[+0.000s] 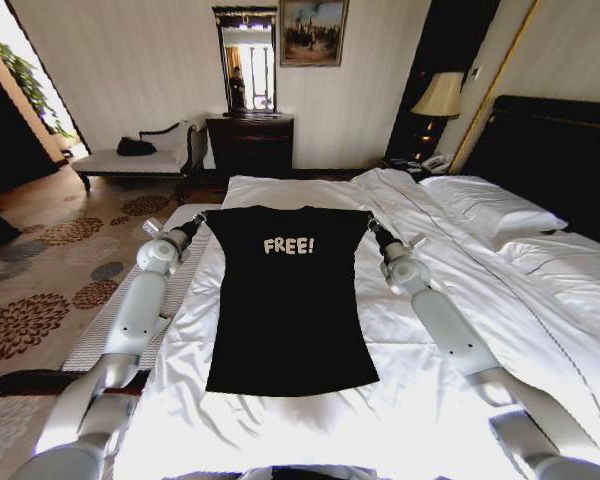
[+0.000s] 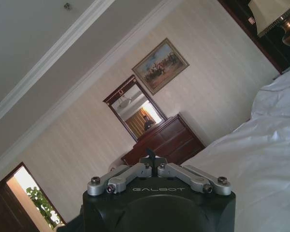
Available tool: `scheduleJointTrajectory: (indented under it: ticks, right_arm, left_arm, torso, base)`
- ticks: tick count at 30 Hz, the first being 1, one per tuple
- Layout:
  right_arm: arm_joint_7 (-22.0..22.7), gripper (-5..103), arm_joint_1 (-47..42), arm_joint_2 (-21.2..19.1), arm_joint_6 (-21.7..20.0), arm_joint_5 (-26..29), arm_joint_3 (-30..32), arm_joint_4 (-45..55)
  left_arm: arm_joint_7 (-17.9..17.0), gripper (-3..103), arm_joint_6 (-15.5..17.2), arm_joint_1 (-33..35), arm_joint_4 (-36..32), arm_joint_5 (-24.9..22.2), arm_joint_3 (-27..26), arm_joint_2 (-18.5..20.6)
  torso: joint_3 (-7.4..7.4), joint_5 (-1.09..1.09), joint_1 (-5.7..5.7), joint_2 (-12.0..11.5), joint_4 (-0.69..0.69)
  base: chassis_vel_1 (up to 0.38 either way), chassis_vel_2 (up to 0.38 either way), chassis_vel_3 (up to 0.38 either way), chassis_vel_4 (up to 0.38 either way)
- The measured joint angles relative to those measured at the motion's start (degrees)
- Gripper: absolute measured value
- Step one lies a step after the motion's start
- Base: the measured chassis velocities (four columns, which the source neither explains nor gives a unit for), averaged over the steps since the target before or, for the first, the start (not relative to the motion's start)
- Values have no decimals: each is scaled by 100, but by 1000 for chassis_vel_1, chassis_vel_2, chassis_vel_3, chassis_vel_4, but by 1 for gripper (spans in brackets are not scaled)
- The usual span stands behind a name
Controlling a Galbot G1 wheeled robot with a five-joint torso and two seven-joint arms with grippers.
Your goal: Fold the clothes on the bed.
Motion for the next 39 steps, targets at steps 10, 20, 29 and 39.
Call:
scheduleJointTrajectory:
  ticks: [10, 20, 29, 39]
  right_arm:
    - [321, 0, -1568, -474, -44, -37, 496, 1417]
    - [903, 0, -3108, -575, -220, -341, 825, 2444]
    - [963, 0, -3777, -382, -248, -739, 882, 2499]
    - [597, 0, -2549, -296, -95, -748, 576, 1195]
  left_arm:
    - [-224, 0, 57, 1929, -1737, -213, -643, 467]
    - [-424, 0, 274, 3747, -3109, -118, -1546, 580]
    - [-269, 0, 334, 4412, -3252, 80, -1808, 570]
    - [-242, 0, 145, 3238, -2262, -2, -1257, 447]
  torso:
    - [-2, 1, -2, 1, -5]
    - [-2, 3, -3, 2, -1]
    - [-2, 2, -4, 2, -1]
    - [1, 2, 1, -2, -4]
  base:
    - [0, 0, 0, 0]
    - [0, 0, 0, 0]
    - [0, 0, 0, 0]
    - [0, 0, 0, 0]
